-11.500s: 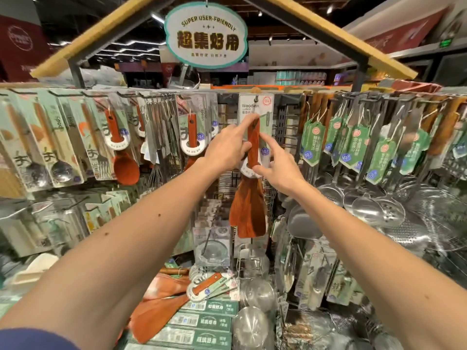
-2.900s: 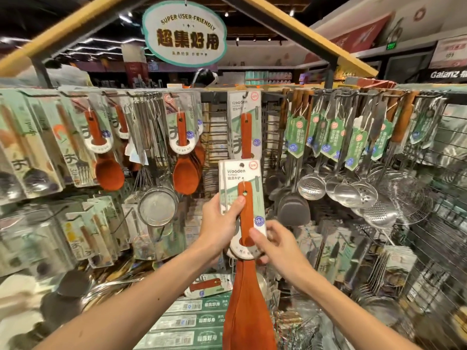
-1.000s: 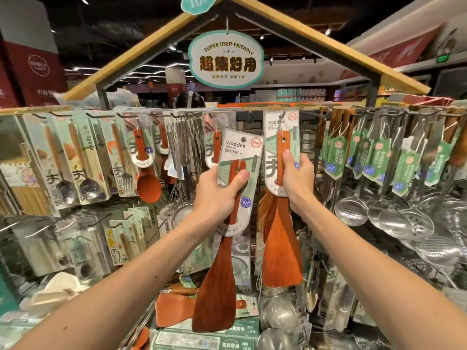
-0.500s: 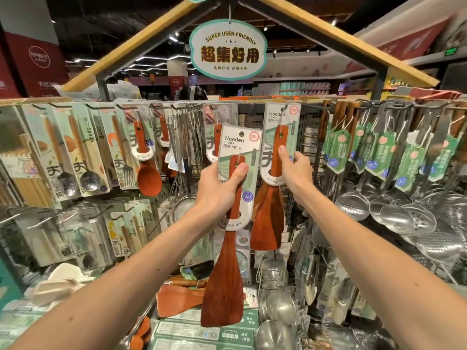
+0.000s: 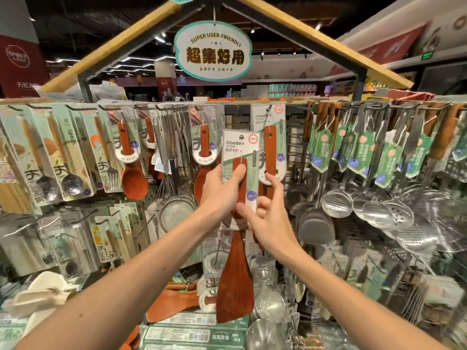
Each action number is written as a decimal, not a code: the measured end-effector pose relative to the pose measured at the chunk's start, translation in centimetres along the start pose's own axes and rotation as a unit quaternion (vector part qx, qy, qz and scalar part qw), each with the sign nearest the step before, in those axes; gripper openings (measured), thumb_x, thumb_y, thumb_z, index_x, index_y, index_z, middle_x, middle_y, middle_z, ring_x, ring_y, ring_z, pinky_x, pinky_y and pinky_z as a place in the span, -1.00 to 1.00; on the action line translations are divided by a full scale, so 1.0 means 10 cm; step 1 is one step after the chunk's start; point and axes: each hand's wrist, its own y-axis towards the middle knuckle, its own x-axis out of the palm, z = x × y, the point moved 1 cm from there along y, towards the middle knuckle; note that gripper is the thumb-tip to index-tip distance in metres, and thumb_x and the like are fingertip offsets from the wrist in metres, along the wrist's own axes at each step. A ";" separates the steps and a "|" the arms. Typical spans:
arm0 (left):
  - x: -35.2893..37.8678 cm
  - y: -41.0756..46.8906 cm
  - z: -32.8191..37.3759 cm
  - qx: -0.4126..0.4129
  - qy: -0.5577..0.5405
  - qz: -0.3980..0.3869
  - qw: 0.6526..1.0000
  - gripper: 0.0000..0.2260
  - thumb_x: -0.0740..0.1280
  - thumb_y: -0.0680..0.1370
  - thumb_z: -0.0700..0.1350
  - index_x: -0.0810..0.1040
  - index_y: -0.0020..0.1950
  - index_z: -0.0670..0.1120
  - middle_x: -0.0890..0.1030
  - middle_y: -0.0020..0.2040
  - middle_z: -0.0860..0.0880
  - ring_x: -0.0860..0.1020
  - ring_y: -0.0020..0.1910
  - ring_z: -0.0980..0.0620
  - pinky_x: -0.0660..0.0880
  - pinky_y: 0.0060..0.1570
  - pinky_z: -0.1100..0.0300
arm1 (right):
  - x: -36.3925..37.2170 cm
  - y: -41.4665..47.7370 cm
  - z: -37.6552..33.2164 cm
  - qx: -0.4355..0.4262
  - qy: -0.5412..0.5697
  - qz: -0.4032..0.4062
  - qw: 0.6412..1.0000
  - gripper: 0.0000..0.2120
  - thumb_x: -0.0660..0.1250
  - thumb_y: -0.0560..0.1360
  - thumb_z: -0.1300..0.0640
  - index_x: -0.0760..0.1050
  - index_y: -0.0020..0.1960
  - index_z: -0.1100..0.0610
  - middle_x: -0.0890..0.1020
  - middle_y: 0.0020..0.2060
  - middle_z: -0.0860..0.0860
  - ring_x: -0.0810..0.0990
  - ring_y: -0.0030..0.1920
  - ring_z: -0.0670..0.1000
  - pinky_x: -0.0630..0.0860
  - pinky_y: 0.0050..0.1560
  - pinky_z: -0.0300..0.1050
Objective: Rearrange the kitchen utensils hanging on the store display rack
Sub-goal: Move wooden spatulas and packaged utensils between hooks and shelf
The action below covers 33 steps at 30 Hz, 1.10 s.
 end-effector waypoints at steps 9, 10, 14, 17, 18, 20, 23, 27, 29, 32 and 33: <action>0.24 0.17 0.35 0.210 0.200 -0.011 0.957 -0.43 0.31 0.63 -0.11 0.15 0.53 0.26 0.52 0.27 0.06 0.51 0.19 0.08 0.42 0.22 0.06 | -0.25 0.16 -0.16 -0.087 -0.087 0.089 0.988 -0.35 0.39 0.54 0.20 0.18 0.41 -0.29 0.67 0.05 -0.03 0.67 -0.12 -0.09 0.64 -0.05 0.04; 0.26 0.20 0.41 0.229 0.235 -0.012 0.945 -0.51 0.28 0.64 -0.08 0.23 0.53 0.22 0.49 0.24 0.07 0.45 0.17 0.13 0.33 0.22 0.16 | -0.28 0.20 -0.19 -0.093 -0.100 0.096 0.986 -0.35 0.39 0.54 0.17 0.18 0.42 -0.31 0.65 0.11 -0.03 0.67 -0.05 -0.07 0.64 0.01 0.12; 0.33 0.35 0.55 0.252 0.290 -0.001 0.923 -0.65 0.21 0.68 -0.01 0.43 0.47 0.10 0.44 0.06 -0.03 0.38 0.01 0.14 0.22 -0.10 0.52 | -0.37 0.35 -0.35 -0.108 -0.129 0.097 0.981 -0.36 0.37 0.52 0.08 0.19 0.48 -0.30 0.52 0.36 0.03 0.54 0.17 -0.04 0.50 0.30 0.15; 0.37 0.46 0.58 0.240 0.304 0.000 0.922 -0.65 0.19 0.68 0.02 0.44 0.47 0.07 0.41 0.01 -0.02 0.37 0.01 0.12 0.21 -0.06 0.38 | -0.44 0.44 -0.44 -0.103 -0.158 0.091 0.978 -0.39 0.38 0.55 0.17 0.26 0.54 0.01 0.43 0.44 -0.07 0.37 0.33 -0.24 0.32 0.44 -0.16; 0.38 0.48 0.59 0.238 0.307 0.002 0.922 -0.65 0.19 0.68 0.03 0.44 0.47 0.07 0.41 0.01 -0.02 0.37 0.02 0.12 0.20 -0.01 0.33 | -0.45 0.47 -0.45 -0.100 -0.164 0.093 0.977 -0.40 0.38 0.55 0.17 0.27 0.53 0.03 0.43 0.44 -0.07 0.36 0.35 -0.22 0.32 0.45 -0.12; 0.40 0.52 0.59 0.239 0.309 0.006 0.921 -0.65 0.20 0.67 0.03 0.45 0.46 0.07 0.41 0.01 -0.02 0.35 0.02 0.12 0.19 0.00 0.30 | -0.47 0.52 -0.43 -0.093 -0.161 0.096 0.978 -0.41 0.39 0.54 0.15 0.28 0.53 0.02 0.45 0.43 -0.06 0.42 0.38 -0.11 0.37 0.44 -0.02; 0.40 0.57 0.59 0.245 0.315 0.007 0.917 -0.67 0.21 0.67 0.02 0.46 0.44 0.08 0.43 0.04 -0.01 0.35 0.05 0.10 0.15 -0.03 0.30 | -0.49 0.56 -0.40 -0.088 -0.168 0.094 0.977 -0.42 0.37 0.55 0.14 0.28 0.53 -0.01 0.44 0.43 -0.09 0.43 0.41 -0.06 0.38 0.42 0.04; 0.40 0.63 0.51 0.238 0.363 -0.032 0.900 -0.64 0.21 0.67 0.03 0.42 0.48 0.08 0.51 0.15 -0.08 0.42 0.24 -0.07 0.20 0.10 0.20 | -0.52 0.52 -0.32 -0.082 -0.185 0.100 0.974 -0.45 0.35 0.57 0.14 0.29 0.52 0.00 0.44 0.43 -0.08 0.38 0.43 -0.06 0.32 0.45 -0.07; 0.38 0.69 0.46 0.241 0.373 -0.041 0.895 -0.63 0.22 0.67 0.04 0.41 0.49 0.09 0.50 0.14 -0.08 0.43 0.25 -0.09 0.23 0.12 0.16 | -0.52 0.56 -0.29 -0.080 -0.193 0.098 0.973 -0.46 0.35 0.57 0.15 0.31 0.51 0.00 0.45 0.43 -0.08 0.38 0.42 -0.06 0.31 0.44 -0.11; 0.40 0.80 0.44 0.230 0.397 -0.058 0.887 -0.59 0.25 0.65 0.04 0.35 0.52 0.13 0.48 0.14 -0.09 0.44 0.24 -0.11 0.30 0.13 0.09 | -0.53 0.71 -0.24 -0.067 -0.216 0.083 0.971 -0.46 0.34 0.56 0.15 0.30 0.50 -0.03 0.49 0.39 -0.06 0.45 0.38 0.01 0.38 0.40 0.02; 0.41 0.84 0.43 0.225 0.409 -0.065 0.882 -0.57 0.26 0.65 0.03 0.33 0.53 0.14 0.47 0.15 -0.09 0.44 0.24 -0.11 0.32 0.13 0.09 | -0.54 0.75 -0.22 -0.062 -0.225 0.079 0.969 -0.47 0.34 0.56 0.15 0.29 0.49 -0.06 0.52 0.37 -0.04 0.49 0.35 0.04 0.42 0.36 0.08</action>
